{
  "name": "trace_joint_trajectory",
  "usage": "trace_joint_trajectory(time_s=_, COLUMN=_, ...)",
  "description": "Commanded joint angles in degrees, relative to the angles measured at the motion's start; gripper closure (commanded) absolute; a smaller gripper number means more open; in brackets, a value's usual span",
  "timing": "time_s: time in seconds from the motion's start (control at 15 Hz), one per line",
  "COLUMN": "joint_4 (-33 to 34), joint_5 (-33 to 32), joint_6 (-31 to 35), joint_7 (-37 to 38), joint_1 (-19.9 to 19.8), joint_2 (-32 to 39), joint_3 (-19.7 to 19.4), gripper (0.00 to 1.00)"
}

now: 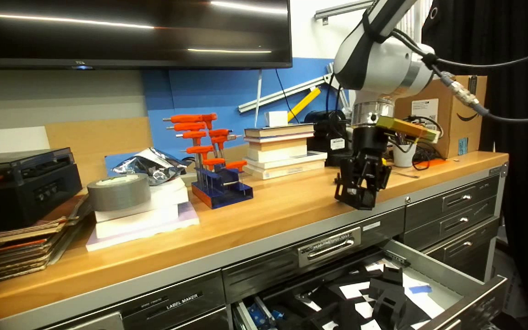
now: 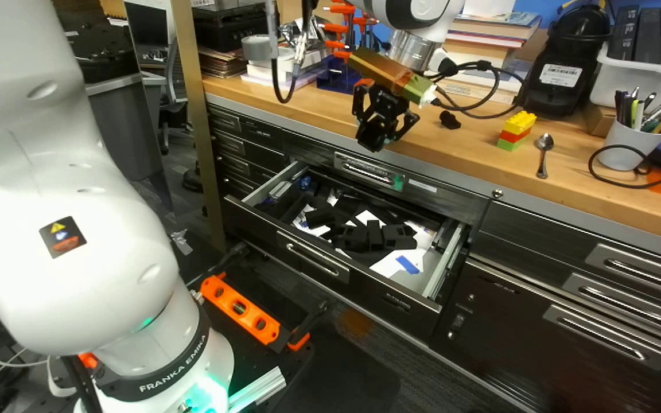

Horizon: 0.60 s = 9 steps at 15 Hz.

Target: Pick up the black objects from the base top and put them in the open drawer and then close the drawer

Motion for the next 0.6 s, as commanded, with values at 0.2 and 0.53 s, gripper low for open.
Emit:
trace_joint_trajectory(time_s=0.2, joint_4=-19.8, joint_5=6.3, joint_6=11.2, joint_7=8.0, joint_1=0.4, joint_2=-13.2, joint_3=-3.4, gripper=0.67)
trace_joint_trajectory(time_s=0.53, joint_4=-22.0, joint_5=8.0, joint_6=17.2, joint_7=15.9, joint_1=0.4, joint_2=-10.2, joint_3=-4.9, gripper=0.67)
